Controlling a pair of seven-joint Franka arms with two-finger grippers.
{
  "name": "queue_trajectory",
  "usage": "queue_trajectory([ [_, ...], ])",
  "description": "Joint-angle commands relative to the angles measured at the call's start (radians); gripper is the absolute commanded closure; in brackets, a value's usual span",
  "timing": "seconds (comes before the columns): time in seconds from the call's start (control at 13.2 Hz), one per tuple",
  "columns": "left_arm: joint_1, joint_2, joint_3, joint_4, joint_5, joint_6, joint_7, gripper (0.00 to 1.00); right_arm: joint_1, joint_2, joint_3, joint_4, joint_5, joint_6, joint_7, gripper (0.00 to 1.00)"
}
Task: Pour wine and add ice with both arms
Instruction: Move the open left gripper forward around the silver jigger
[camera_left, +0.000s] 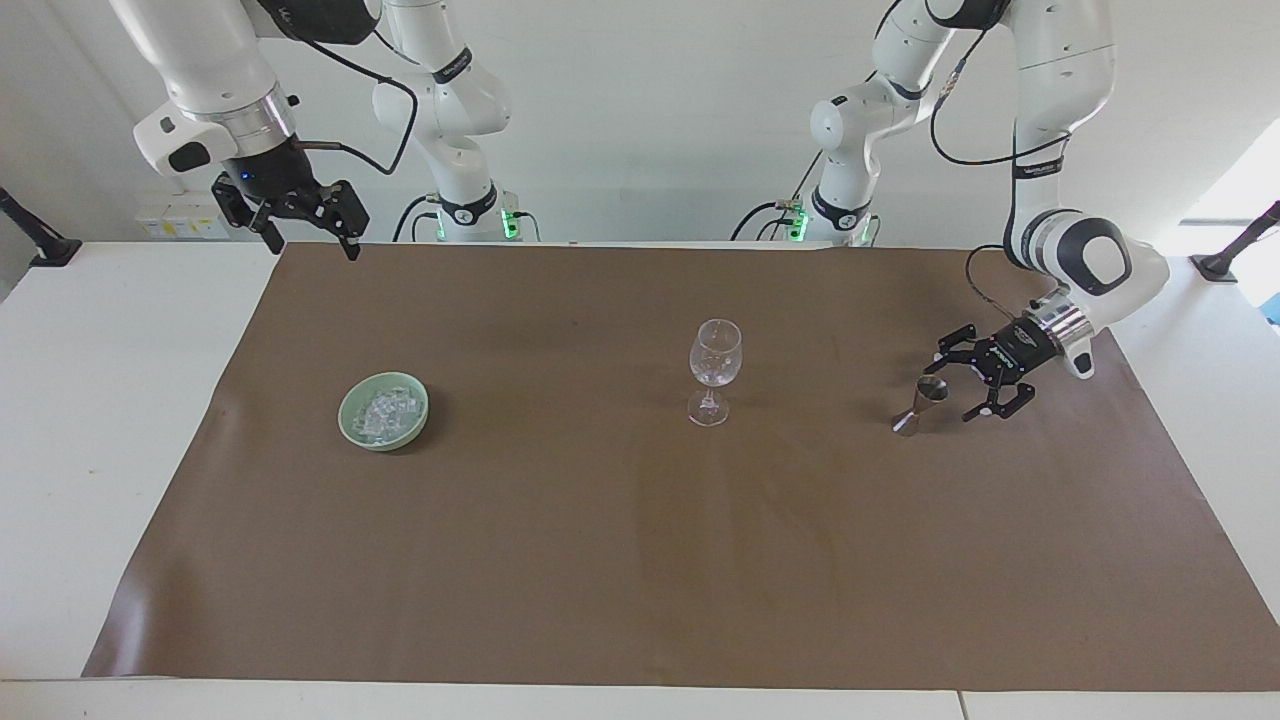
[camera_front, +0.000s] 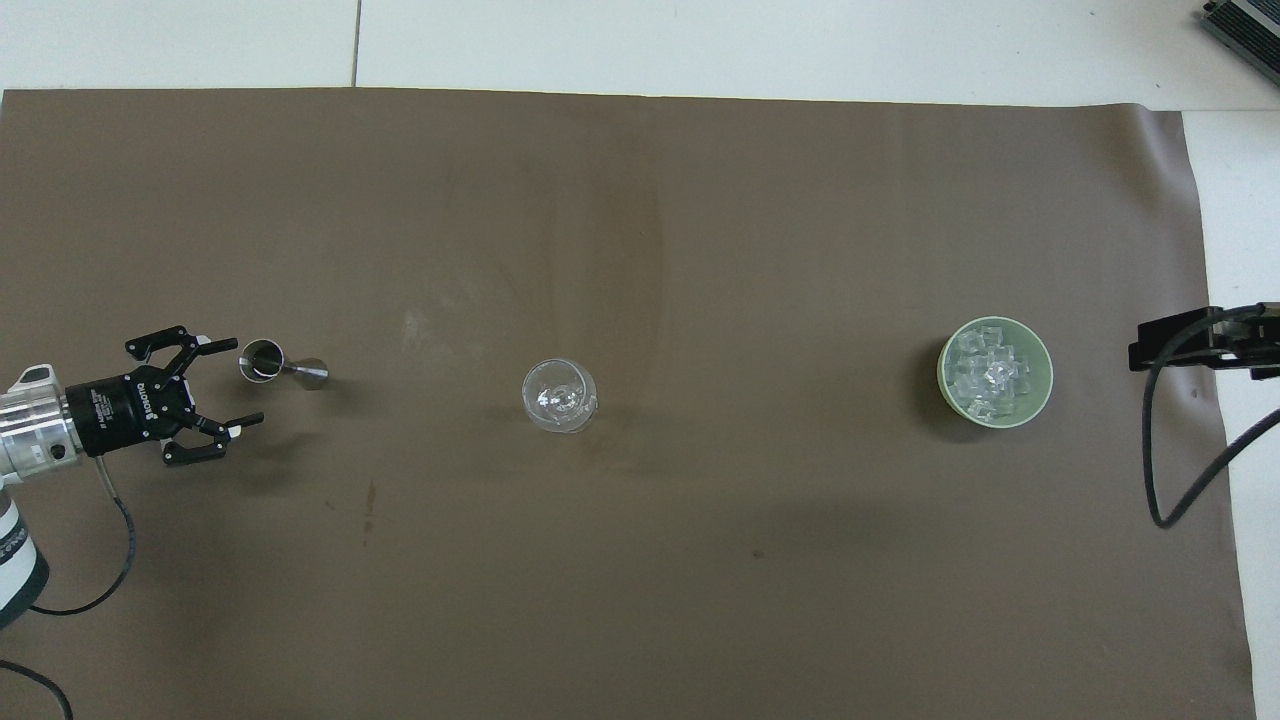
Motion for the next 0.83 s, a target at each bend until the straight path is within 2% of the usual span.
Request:
queue_trajectory([
  [0.0, -0.017, 0.003, -0.006, -0.035, -0.083, 0.028, 0.098, 0.00, -0.002, -0.008, 0.003, -0.004, 0.012, -0.011, 0.014, 0.00],
  [0.38, -0.094, 0.003, -0.006, -0.058, -0.189, 0.071, 0.189, 0.00, -0.002, -0.008, 0.003, -0.004, 0.012, -0.011, 0.014, 0.00],
  [0.76, -0.100, 0.003, -0.006, -0.069, -0.209, 0.086, 0.189, 0.00, -0.002, -0.008, 0.003, -0.004, 0.012, -0.011, 0.014, 0.00],
])
